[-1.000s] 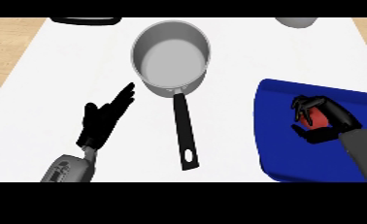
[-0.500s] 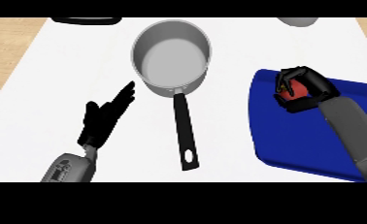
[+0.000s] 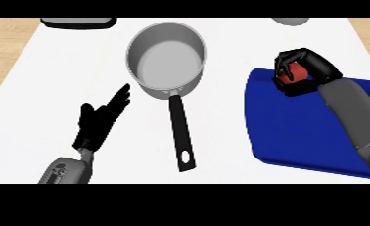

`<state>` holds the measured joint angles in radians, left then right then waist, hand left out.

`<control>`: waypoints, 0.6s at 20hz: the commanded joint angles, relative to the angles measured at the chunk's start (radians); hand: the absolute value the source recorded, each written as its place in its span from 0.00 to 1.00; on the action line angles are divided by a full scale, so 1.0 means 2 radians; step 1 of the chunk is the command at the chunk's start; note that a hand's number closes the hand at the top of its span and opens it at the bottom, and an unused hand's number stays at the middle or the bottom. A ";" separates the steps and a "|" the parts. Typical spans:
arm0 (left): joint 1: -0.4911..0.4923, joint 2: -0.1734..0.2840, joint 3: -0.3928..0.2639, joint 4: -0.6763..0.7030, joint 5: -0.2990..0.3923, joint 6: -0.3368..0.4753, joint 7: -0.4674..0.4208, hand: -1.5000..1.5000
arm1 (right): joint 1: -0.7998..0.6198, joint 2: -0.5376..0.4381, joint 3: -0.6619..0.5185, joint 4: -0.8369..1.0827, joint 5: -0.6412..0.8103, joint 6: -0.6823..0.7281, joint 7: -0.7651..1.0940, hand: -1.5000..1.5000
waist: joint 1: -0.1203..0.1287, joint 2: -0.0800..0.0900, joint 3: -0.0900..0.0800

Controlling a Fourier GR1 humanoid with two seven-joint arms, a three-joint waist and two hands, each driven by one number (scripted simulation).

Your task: Pick the bell pepper from the tray and place it in the pot

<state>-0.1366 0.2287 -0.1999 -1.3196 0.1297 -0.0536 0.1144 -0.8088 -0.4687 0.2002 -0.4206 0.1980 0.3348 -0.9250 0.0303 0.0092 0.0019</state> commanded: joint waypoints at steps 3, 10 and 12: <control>-0.004 0.012 0.018 -0.031 0.014 -0.012 0.034 0.50 | -0.052 0.000 -0.004 -0.032 0.008 0.013 -0.009 1.00 | -0.007 -0.004 -0.001; 0.021 0.000 0.019 -0.007 -0.003 -0.014 0.006 0.50 | -0.049 0.035 0.004 -0.161 0.014 -0.003 0.114 1.00 | -0.016 -0.006 -0.001; 0.012 -0.007 0.025 0.001 -0.006 -0.006 -0.003 0.50 | -0.062 0.042 0.012 -0.206 0.013 0.010 0.170 1.00 | -0.021 -0.008 -0.002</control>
<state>-0.0975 0.2220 -0.1719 -1.3465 0.1150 -0.0596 0.1259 -0.9114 -0.4074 0.2101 -0.7012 0.2193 0.3263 -0.7075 0.0001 -0.0036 -0.0005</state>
